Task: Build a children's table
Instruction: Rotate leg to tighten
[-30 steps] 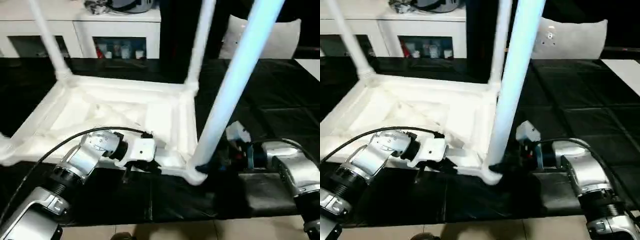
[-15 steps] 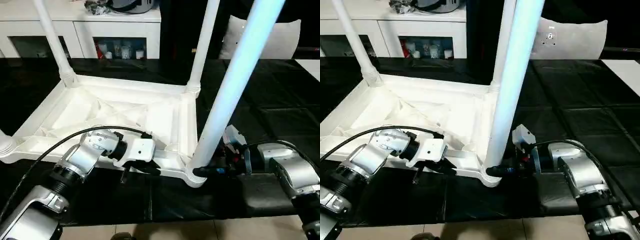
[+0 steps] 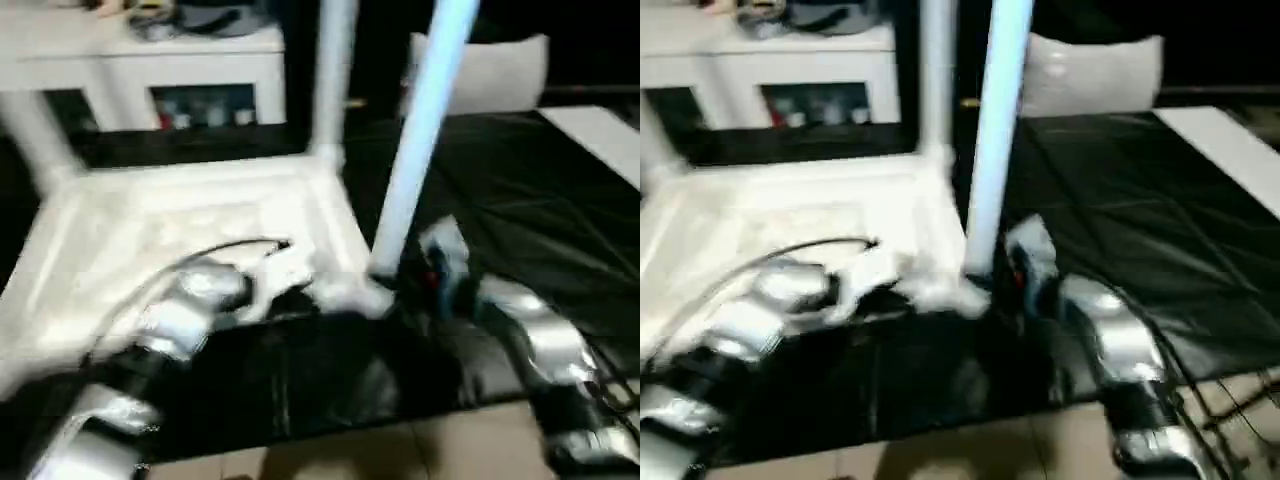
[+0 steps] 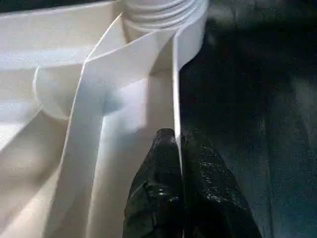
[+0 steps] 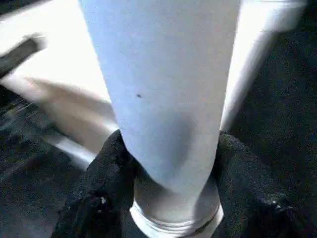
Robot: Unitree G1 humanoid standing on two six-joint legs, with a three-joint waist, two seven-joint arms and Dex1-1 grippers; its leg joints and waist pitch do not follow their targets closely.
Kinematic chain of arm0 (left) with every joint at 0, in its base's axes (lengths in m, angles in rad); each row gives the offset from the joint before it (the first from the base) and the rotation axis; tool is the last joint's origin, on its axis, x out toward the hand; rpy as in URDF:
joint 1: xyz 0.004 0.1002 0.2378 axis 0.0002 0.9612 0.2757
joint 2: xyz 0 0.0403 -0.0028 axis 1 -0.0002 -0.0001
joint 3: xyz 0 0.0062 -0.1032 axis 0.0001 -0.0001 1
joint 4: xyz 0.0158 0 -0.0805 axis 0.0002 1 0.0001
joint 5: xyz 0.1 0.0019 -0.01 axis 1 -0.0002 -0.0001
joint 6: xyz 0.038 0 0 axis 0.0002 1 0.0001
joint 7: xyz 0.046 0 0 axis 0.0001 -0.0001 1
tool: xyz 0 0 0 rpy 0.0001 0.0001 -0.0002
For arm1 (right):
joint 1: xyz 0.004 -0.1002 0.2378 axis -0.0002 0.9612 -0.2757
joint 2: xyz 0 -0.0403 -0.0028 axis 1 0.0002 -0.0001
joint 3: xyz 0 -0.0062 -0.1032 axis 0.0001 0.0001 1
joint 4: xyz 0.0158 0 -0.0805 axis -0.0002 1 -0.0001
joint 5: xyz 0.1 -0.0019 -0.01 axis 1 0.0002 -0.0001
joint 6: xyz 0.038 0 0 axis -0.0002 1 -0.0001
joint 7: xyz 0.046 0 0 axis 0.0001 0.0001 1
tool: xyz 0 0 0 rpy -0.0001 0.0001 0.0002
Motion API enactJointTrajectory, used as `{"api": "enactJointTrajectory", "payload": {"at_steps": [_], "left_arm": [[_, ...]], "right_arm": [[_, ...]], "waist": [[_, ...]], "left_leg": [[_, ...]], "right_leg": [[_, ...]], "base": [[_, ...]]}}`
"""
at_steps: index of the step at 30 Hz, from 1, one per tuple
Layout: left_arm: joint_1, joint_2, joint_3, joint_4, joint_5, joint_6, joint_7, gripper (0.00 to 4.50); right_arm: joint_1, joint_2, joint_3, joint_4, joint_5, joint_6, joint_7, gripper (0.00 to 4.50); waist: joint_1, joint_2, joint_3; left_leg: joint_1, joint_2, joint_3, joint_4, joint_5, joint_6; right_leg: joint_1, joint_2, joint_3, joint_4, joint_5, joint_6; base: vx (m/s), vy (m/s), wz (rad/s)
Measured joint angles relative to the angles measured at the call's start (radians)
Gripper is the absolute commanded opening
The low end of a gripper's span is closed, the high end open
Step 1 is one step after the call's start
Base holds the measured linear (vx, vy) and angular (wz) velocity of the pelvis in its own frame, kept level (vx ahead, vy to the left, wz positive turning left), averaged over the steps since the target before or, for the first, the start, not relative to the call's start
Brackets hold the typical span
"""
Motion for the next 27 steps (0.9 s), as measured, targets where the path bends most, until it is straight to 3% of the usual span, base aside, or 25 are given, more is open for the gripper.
{"api": "enactJointTrajectory", "payload": {"at_steps": [4,5,8,12,18,27], "left_arm": [[-0.032,-0.1,0.029,0.025,0.019,0.114,0.164,0.0],[-0.032,-0.105,0.03,0.025,0.019,0.115,0.175,0.0],[-0.034,-0.108,0.03,0.025,0.02,0.115,0.186,0.0],[-0.034,-0.108,0.016,0.013,0.025,0.096,0.173,0.0],[-0.031,-0.086,-0.002,0.002,0.024,0.062,0.156,0.0],[-0.018,0.035,-0.034,0.004,-0.001,-0.088,0.009,0.0]], "right_arm": [[-0.081,0.136,-0.044,0.104,-0.053,-0.035,-0.291,2.04],[-0.083,0.144,-0.046,0.112,-0.053,-0.046,-0.309,2.04],[-0.084,0.164,-0.062,0.121,-0.051,-0.068,-0.33,2.68],[-0.083,0.161,-0.085,0.124,-0.039,-0.085,-0.308,3.04],[-0.048,0.1,-0.075,0.104,-0.004,-0.125,-0.175,3.49],[0.053,-0.152,-0.022,0.015,0.065,-0.155,0.233,4.31]], "waist": [[-0.011,-0.001,0.0],[-0.009,-0.001,0.0],[-0.002,-0.001,0.0],[0.011,-0.001,0.001],[0.027,0.002,0.002],[0.056,0.005,0.003]], "left_leg": [[0.0,0.0,0.0,0.0,0.0,0.0],[-0.001,0.0,0.0,-0.001,0.0,0.0],[-0.002,0.0,0.0,-0.004,0.0,0.0],[-0.003,0.0,0.0,-0.006,0.0,0.0],[-0.008,0.001,0.0,-0.008,0.0,0.0],[-0.008,0.001,0.0,-0.007,0.0,0.0]], "right_leg": [[-0.005,0.0,0.0,0.001,0.005,-0.003],[-0.005,0.0,0.0,0.001,0.006,-0.003],[-0.005,0.001,0.0,0.001,0.008,-0.003],[-0.01,0.001,0.0,0.002,0.013,-0.01],[-0.016,0.002,-0.001,0.002,0.013,-0.01],[-0.015,0.001,-0.001,0.001,0.013,-0.01]], "base": [[0.0,0.0,0.0],[0.0,0.0,0.0],[0.0,0.0,0.0],[0.0,0.0,0.0],[0.0,0.0,0.0],[0.0,0.0,0.0]]}}
